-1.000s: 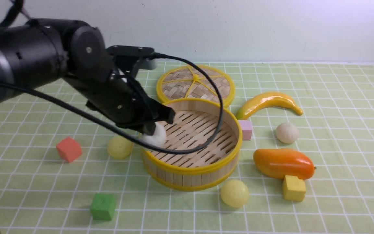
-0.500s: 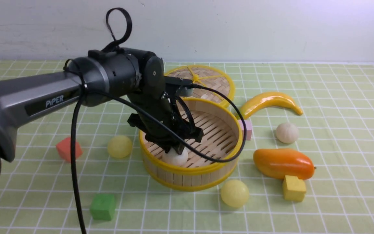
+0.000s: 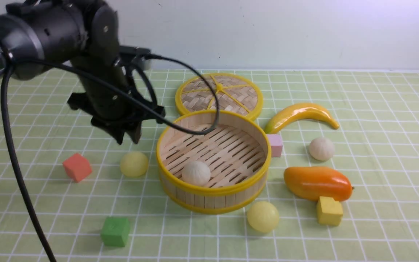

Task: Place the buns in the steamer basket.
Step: Use the left arm to grab a steamed stuffed bun, then use the left arm to put the steamed stuffed bun into the steamer

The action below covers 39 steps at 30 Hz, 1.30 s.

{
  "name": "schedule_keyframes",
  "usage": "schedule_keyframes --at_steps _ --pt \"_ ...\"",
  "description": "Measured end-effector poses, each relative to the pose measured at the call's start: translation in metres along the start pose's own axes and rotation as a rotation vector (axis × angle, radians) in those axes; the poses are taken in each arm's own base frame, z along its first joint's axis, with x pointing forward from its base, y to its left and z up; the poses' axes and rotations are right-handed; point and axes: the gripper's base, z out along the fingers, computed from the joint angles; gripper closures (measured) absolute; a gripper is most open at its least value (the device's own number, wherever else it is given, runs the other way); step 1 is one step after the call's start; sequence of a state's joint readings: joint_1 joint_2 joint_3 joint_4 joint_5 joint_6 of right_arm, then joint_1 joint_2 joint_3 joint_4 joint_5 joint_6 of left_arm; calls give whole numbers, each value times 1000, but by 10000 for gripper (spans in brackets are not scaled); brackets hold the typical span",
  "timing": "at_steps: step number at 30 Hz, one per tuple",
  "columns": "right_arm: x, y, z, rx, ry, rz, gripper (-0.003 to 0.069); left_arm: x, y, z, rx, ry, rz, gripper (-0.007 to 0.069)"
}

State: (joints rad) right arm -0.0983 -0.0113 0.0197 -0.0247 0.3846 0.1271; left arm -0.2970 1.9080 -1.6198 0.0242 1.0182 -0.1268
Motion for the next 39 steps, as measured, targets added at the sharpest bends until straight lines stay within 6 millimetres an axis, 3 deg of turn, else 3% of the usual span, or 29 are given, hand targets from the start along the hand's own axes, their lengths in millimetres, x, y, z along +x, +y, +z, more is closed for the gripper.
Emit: schedule_keyframes --at_steps 3,6,13,23,25,27,31,35,39 --pt "0 0 0 0 0 0 420 1 9 25 24 14 -4 454" --pt "0 0 0 0 0 0 420 -2 8 39 38 -5 7 424" --pt "0 0 0 0 0 0 420 -8 10 51 5 -62 38 325" --pt "0 0 0 0 0 0 420 -7 11 80 -4 -41 46 326" --pt "0 0 0 0 0 0 420 -7 11 80 -4 -43 47 339" --pt "0 0 0 0 0 0 420 -7 11 80 -5 -44 48 398" --pt "0 0 0 0 0 0 420 -6 11 80 -8 -33 50 600" --pt "0 0 0 0 0 0 420 -7 12 70 -14 -12 52 637" --pt "0 0 0 0 0 0 420 -9 0 9 8 -89 69 637"
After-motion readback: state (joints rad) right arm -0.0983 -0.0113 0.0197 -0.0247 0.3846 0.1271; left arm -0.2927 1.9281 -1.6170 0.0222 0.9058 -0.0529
